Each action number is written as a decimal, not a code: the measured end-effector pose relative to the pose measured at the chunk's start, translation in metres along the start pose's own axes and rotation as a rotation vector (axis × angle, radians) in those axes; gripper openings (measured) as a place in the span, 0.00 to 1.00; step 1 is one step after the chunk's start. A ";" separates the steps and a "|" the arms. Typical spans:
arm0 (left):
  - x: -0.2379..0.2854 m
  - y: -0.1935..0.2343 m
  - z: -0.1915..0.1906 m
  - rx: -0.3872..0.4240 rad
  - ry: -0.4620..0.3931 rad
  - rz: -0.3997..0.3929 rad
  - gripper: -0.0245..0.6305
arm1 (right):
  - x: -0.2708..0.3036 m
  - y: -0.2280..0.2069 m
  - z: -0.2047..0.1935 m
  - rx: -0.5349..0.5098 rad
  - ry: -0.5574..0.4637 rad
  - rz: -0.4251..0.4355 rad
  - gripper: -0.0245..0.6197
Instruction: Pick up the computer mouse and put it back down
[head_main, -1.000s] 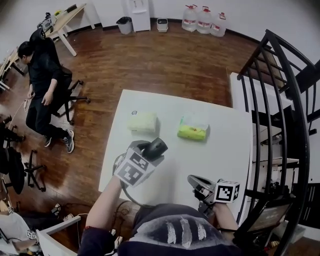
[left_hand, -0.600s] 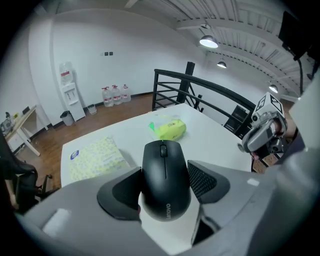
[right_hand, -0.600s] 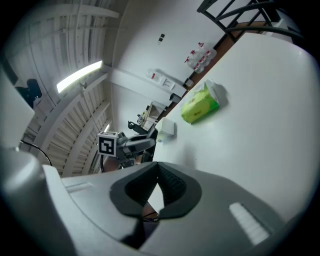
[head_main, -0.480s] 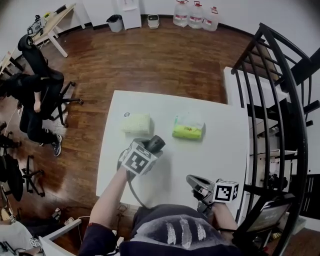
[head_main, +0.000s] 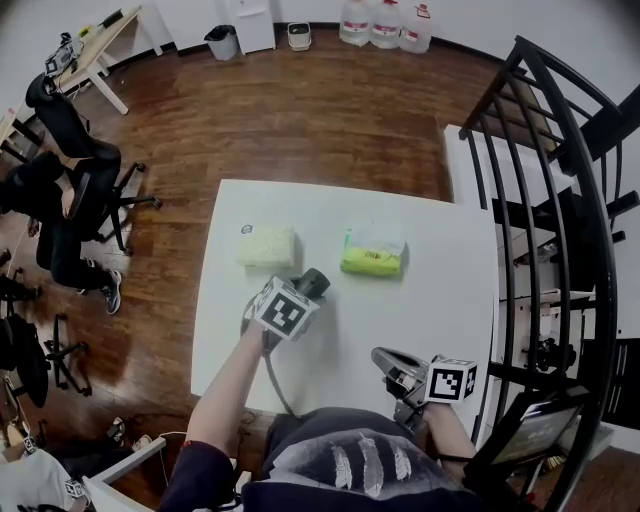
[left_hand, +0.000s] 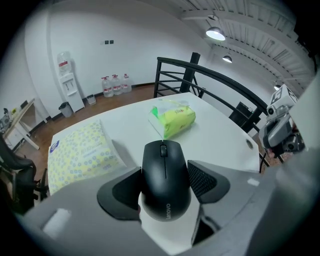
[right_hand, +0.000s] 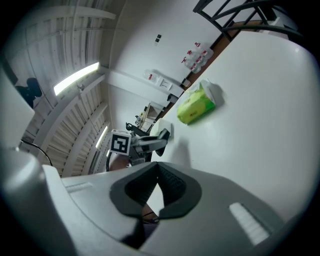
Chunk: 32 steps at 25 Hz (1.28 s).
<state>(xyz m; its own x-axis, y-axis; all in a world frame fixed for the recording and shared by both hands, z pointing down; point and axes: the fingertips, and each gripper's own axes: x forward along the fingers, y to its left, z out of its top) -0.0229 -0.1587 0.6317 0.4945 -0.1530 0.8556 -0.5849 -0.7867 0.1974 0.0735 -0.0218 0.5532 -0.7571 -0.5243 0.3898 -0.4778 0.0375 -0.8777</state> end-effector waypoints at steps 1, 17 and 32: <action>0.003 0.000 -0.001 0.001 0.006 -0.002 0.50 | 0.000 -0.001 0.000 0.002 -0.001 -0.002 0.04; 0.049 0.013 -0.030 0.024 0.141 0.031 0.50 | 0.006 -0.007 0.002 0.017 -0.012 -0.013 0.04; 0.045 0.019 -0.039 0.058 0.198 0.103 0.51 | 0.002 0.013 0.005 -0.024 -0.037 0.007 0.04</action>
<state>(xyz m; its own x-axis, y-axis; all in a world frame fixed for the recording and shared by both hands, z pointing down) -0.0369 -0.1569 0.6925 0.2953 -0.1187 0.9480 -0.5852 -0.8068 0.0812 0.0681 -0.0266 0.5409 -0.7433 -0.5554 0.3728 -0.4839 0.0617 -0.8729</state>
